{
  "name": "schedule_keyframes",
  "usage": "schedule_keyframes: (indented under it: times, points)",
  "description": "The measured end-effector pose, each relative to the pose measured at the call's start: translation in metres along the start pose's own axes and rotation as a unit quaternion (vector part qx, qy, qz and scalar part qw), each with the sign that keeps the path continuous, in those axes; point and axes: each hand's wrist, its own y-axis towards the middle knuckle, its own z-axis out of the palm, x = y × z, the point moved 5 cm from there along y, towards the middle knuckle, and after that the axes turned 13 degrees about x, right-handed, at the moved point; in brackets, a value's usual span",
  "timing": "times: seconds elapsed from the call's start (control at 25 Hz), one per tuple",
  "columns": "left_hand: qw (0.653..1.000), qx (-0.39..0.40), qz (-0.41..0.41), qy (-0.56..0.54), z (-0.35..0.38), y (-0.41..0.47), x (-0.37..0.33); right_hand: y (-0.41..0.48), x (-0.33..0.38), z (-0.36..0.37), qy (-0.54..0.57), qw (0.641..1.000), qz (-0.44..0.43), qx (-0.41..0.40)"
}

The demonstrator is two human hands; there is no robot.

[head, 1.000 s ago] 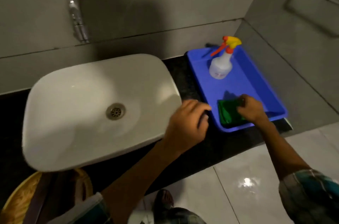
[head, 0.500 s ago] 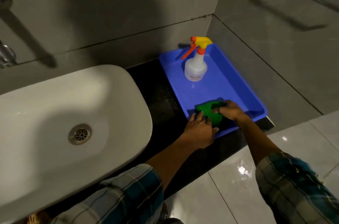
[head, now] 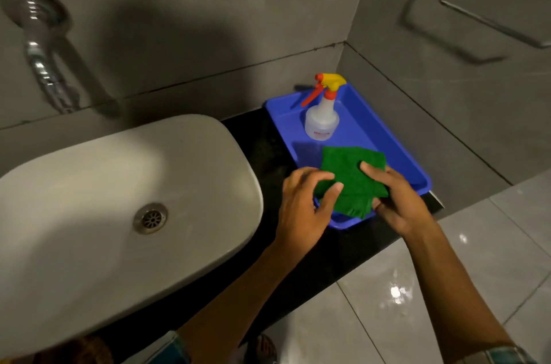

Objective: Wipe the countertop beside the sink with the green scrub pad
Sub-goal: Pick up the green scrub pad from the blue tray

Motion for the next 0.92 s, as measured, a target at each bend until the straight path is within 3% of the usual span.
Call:
schedule_keyframes:
  times: [0.08,0.16,0.28,0.44,0.52,0.72,0.84,0.92]
  points:
    - [0.989,-0.043,-0.085,-0.109,-0.045,-0.028,-0.001,-0.012,-0.003,0.053,0.034,0.997,-0.007,0.069]
    - [0.969,-0.033,-0.143,-0.197,-0.089,-0.064,0.009,-0.014,-0.021,0.114,0.023,0.993,0.001,0.114]
    - [0.961,-0.055,-0.211,-0.173,-0.172,-0.144,0.029,-0.017,-0.067,0.209,-0.01,0.986,0.049,0.159]
    - [0.917,-0.217,-0.278,-0.188,-0.284,-0.289,0.06,-0.042,-0.146,0.356,-0.088,0.921,0.159,0.345]
    - [0.895,-0.289,-0.3,-0.159,-0.33,-0.367,0.076,-0.055,-0.197,0.428,-0.148,0.883,0.187,0.404]
    - [0.834,-0.385,-0.39,-0.062,-0.422,-0.55,0.132,-0.096,-0.362,0.581,-0.324,0.812,0.21,0.438]
    - [0.81,-0.365,-0.46,0.005,-0.462,-0.615,0.17,-0.114,-0.441,0.637,-0.358,0.772,0.251,0.461]
    - [0.799,-0.333,-0.498,0.057,-0.476,-0.632,0.19,-0.11,-0.464,0.65,-0.446,0.742,0.208,0.455]
